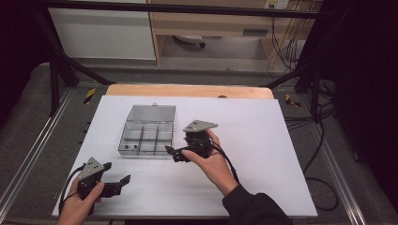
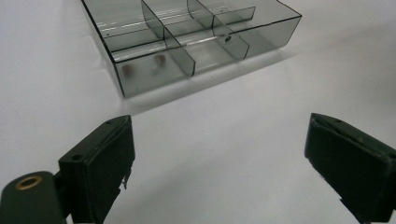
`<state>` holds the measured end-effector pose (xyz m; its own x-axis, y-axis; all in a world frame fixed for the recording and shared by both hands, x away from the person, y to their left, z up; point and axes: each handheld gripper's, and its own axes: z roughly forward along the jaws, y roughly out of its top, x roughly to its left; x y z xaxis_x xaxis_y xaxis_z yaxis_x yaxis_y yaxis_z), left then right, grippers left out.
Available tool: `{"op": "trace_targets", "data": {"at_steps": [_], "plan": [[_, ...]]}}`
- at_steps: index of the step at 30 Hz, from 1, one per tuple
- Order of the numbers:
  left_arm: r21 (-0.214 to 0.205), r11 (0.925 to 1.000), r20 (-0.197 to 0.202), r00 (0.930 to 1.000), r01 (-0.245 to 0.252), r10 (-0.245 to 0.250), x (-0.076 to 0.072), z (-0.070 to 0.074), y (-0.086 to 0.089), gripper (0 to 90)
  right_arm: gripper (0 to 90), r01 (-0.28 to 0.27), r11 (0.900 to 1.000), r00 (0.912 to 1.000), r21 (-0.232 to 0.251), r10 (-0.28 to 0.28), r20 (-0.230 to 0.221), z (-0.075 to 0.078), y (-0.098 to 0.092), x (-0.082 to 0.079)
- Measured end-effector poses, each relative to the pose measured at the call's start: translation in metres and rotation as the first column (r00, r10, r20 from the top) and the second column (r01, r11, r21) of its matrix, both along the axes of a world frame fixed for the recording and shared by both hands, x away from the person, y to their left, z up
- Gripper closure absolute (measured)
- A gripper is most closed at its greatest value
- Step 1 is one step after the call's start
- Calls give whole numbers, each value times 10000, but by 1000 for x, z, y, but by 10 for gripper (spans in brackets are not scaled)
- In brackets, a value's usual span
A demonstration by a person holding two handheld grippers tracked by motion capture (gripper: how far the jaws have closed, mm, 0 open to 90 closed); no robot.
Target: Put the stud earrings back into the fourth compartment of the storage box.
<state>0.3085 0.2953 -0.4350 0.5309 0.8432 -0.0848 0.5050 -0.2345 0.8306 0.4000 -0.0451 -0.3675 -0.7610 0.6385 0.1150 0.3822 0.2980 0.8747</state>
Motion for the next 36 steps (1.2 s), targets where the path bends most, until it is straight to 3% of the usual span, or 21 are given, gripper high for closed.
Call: {"op": "trace_targets", "data": {"at_steps": [5, 6, 7, 8, 11, 17, 22, 26, 27, 30, 31, 32, 36], "plan": [[-462, 9986, 173, 9995, -238, 246, -2, 2, 1, 87, 56, 437, 9990, 9989, 134, -439, 163, -11, -55, -16], [-617, 9976, 247, 9992, -309, 325, -2, 3, 2, 87, 56, 437, 9990, 9989, 134, -439, 163, -11, -55, -16], [-744, 9965, 310, 9987, -375, 399, -3, 4, 2, 86, 58, 674, 9973, 9975, 285, -680, 192, -14, -73, -21], [-767, 9960, 396, 9981, -449, 480, -3, 5, 3, 86, 58, 674, 9973, 9975, 285, -680, 192, -14, -73, -21], [-838, 9948, 432, 9972, -580, 618, -4, 5, 3, 87, 77, 932, 9952, 9950, 297, -942, 326, -19, -105, -32], [-1003, 9923, 391, 9963, -724, 766, -6, 5, 5, 87, 63, 1448, 9891, 9868, 271, -1464, 687, -20, -137, -42], [-996, 9919, 352, 9960, -784, 823, -8, 4, 5, 87, 31, 2284, 9732, 9658, 261, -2299, 1199, -23, -164, -48], [-999, 9925, 368, 9966, -701, 741, -7, 5, 3, 87, 36, 3068, 9514, 9446, 257, -3077, 1146, -32, -192, -53], [-946, 9933, 373, 9969, -659, 697, -8, 5, 2, 87, 36, 3068, 9514, 9446, 257, -3077, 1146, -32, -192, -53], [-951, 9934, 422, 9968, -641, 683, -9, 6, 2, 86, 40, 3448, 9384, 9334, 216, -3452, 982, -40, -207, -56], [-966, 9933, 417, 9968, -639, 682, -9, 6, 2, 86, 43, 3802, 9239, 9205, 421, -3825, 798, -46, -216, -59], [-940, 9936, 434, 9968, -632, 675, -9, 6, 3, 86, 43, 3802, 9239, 9205, 421, -3825, 798, -46, -216, -59], [-881, 9946, 465, 9972, -542, 585, -8, 7, 2, 86, 40, 4285, 9030, 9003, 312, -4296, 699, -55, -227, -60]]}}
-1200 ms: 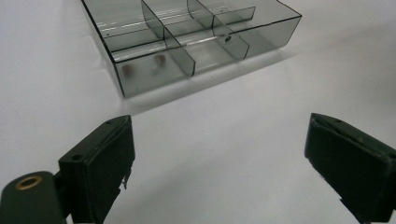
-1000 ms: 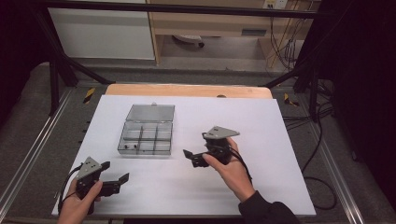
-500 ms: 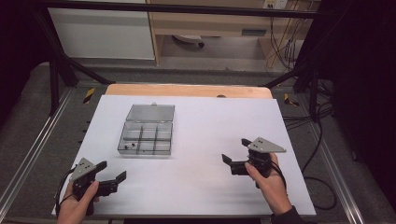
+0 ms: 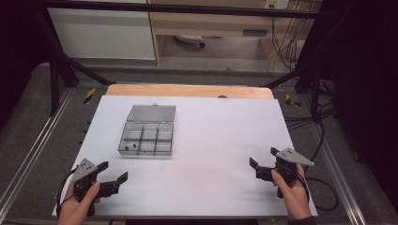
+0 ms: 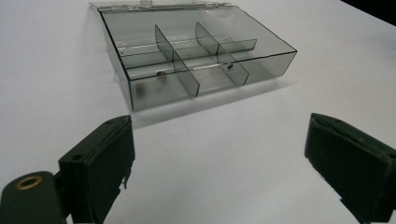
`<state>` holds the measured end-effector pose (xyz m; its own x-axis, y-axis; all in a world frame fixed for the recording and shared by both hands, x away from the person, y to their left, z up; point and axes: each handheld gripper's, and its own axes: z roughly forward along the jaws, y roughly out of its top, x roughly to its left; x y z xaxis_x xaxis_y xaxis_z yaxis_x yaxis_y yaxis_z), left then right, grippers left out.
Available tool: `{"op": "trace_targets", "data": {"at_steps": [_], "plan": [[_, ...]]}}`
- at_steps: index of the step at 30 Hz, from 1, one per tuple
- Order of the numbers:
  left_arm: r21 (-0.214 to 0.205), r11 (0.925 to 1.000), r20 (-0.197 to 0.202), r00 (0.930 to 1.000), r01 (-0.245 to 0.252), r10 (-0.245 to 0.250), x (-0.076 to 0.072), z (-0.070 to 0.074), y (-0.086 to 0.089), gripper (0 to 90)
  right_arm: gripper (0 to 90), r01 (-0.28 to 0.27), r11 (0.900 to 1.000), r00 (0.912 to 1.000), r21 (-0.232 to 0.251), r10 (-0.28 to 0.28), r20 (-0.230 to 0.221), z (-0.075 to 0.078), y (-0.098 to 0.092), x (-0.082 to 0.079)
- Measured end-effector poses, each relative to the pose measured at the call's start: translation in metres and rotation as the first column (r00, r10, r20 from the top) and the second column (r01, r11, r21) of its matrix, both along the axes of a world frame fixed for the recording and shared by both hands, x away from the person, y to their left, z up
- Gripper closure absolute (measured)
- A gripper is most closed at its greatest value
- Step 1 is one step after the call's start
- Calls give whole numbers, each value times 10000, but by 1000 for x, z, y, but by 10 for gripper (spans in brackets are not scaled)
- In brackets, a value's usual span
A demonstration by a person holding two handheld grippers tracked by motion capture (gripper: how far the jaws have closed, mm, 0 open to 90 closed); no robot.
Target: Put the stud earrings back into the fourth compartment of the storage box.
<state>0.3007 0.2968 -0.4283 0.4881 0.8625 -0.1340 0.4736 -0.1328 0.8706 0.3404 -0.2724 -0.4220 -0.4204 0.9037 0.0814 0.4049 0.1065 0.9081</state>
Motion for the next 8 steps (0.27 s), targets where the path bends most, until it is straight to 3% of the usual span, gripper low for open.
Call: {"op": "trace_targets", "data": {"at_steps": [4, 8], "plan": [[83, 9999, -41, 9999, 100, -100, 0, 0, -3, 86, 41, 443, 9990, 9981, -90, -446, -422, -8, -2, 5], [144, 9998, -67, 9999, 106, -105, 1, -1, -2, 86, 41, 550, 9979, 9960, -328, -571, -684, -12, 1, 9]]}}
